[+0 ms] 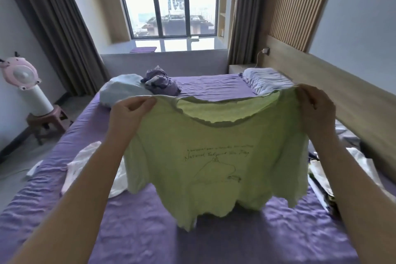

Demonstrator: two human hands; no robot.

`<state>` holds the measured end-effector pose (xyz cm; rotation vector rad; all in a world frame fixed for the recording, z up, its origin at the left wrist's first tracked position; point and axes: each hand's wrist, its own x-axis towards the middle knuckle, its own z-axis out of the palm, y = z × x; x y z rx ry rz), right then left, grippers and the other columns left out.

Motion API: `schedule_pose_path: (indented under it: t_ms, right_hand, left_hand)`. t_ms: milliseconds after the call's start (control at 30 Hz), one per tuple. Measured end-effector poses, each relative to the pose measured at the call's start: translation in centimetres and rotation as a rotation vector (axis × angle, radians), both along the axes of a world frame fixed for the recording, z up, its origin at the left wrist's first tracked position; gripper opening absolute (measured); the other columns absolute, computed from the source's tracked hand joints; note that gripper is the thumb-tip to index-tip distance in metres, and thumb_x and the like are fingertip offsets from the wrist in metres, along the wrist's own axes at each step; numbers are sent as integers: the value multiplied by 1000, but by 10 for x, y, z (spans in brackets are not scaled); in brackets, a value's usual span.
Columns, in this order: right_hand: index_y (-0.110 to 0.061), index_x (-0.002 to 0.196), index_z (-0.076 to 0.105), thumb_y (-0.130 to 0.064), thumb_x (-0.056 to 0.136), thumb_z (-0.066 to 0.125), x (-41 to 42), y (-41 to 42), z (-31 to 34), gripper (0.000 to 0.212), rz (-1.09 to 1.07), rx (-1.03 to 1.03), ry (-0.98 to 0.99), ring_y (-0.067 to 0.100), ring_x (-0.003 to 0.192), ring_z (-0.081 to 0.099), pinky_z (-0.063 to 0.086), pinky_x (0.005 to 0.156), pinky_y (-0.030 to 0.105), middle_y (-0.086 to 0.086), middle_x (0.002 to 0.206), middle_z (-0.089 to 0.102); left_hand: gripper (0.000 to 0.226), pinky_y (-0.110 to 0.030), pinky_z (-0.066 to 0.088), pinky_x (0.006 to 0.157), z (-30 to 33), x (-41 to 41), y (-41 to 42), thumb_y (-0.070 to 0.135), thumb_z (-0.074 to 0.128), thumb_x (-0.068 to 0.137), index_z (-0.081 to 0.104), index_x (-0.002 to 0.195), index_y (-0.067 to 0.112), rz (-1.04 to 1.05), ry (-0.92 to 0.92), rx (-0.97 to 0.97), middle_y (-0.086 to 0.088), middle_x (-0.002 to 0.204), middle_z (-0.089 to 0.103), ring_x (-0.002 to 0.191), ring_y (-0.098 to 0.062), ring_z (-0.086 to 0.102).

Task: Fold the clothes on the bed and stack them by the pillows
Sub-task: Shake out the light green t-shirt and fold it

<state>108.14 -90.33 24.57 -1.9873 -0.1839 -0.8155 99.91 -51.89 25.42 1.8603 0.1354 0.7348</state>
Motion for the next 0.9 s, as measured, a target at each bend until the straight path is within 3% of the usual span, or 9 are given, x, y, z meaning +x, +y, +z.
schedule_pose_path:
  t_ms: [133, 267, 400, 500, 600, 733, 900]
  right_hand:
    - [-14, 110, 68, -20, 93, 55, 7, -5, -35, 21, 31, -80, 105, 5, 92, 54, 31, 75, 1, -8, 97, 60]
    - [-12, 100, 72, -20, 88, 64, 25, -6, -93, 17, 164, -190, 338, 10, 83, 60, 35, 66, 2, -4, 87, 66]
    - [-8, 93, 72, -17, 87, 66, 45, -4, -175, 13, 232, -284, 603, 17, 83, 62, 39, 70, 25, 5, 89, 71]
    - [-11, 94, 71, -20, 88, 64, 57, -6, -235, 12, 238, -289, 787, 20, 86, 63, 41, 73, 28, 5, 91, 71]
    - [-15, 93, 69, -21, 89, 63, 70, -9, -283, 10, 235, -312, 889, 15, 79, 59, 33, 63, 18, 0, 84, 68]
    - [-26, 88, 65, -21, 90, 61, 102, -9, -331, 6, 288, -357, 993, 13, 81, 60, 36, 65, 20, -8, 82, 66]
    - [-21, 94, 63, -25, 93, 55, 147, -5, -376, 8, 288, -464, 1023, 20, 82, 60, 38, 66, 31, -8, 80, 62]
  left_hand:
    - [10, -7, 38, 58, -43, 14, 4, 28, 64, 89, 67, 80, 27, 4, 162, 162, 18, 63, 62, 62, 5, 54]
    - [16, -31, 38, 62, -118, 30, -1, 27, 53, 95, 59, 88, 14, -27, 450, 302, 2, 68, 56, 67, -18, 53]
    - [19, -38, 43, 75, -204, 37, -16, 28, 51, 97, 57, 94, 11, -58, 729, 320, -9, 85, 63, 88, -32, 59]
    - [23, -40, 45, 85, -257, 44, -29, 34, 50, 97, 58, 102, 12, -41, 905, 313, -10, 100, 66, 99, -31, 57]
    - [20, -39, 47, 84, -295, 52, -39, 36, 54, 94, 61, 100, 18, -6, 992, 252, -3, 97, 68, 98, -26, 58]
    - [13, -33, 44, 82, -334, 72, -43, 38, 56, 92, 61, 97, 27, 91, 1069, 251, 7, 94, 67, 100, -22, 53]
    - [20, -38, 41, 88, -370, 105, -36, 35, 47, 96, 57, 106, 21, 204, 1135, 325, -4, 100, 66, 104, -28, 51]
